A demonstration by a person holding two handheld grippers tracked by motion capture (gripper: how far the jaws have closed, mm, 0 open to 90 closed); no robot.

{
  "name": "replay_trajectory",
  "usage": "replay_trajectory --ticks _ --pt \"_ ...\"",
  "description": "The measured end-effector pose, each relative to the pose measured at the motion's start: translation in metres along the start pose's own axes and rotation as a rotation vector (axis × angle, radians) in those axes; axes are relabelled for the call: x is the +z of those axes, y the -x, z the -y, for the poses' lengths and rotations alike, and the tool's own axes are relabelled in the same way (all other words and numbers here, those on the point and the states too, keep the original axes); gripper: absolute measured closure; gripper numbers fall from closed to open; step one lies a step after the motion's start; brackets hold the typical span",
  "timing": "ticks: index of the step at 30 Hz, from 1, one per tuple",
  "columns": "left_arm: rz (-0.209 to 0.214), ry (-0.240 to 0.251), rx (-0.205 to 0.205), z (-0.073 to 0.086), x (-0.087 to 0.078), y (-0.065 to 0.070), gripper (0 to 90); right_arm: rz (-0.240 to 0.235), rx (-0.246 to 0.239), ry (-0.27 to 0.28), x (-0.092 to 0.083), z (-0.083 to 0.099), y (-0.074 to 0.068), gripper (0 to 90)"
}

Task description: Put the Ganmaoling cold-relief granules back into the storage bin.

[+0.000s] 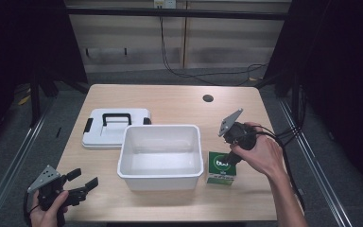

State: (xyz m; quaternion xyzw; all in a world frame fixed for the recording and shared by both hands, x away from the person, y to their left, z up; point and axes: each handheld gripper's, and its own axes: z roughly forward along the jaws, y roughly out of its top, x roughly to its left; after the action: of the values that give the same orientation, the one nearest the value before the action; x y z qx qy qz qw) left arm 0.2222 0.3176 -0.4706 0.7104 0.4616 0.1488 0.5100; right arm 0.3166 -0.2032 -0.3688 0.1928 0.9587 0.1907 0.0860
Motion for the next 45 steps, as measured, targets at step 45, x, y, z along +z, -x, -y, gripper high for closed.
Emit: replay_trajectory --ticks 45 --pt "0.004 -0.004 -0.007 0.001 0.0 -0.001 16.0 -0.176 -0.209 -0.312 0.055 -0.007 -0.007 11.7"
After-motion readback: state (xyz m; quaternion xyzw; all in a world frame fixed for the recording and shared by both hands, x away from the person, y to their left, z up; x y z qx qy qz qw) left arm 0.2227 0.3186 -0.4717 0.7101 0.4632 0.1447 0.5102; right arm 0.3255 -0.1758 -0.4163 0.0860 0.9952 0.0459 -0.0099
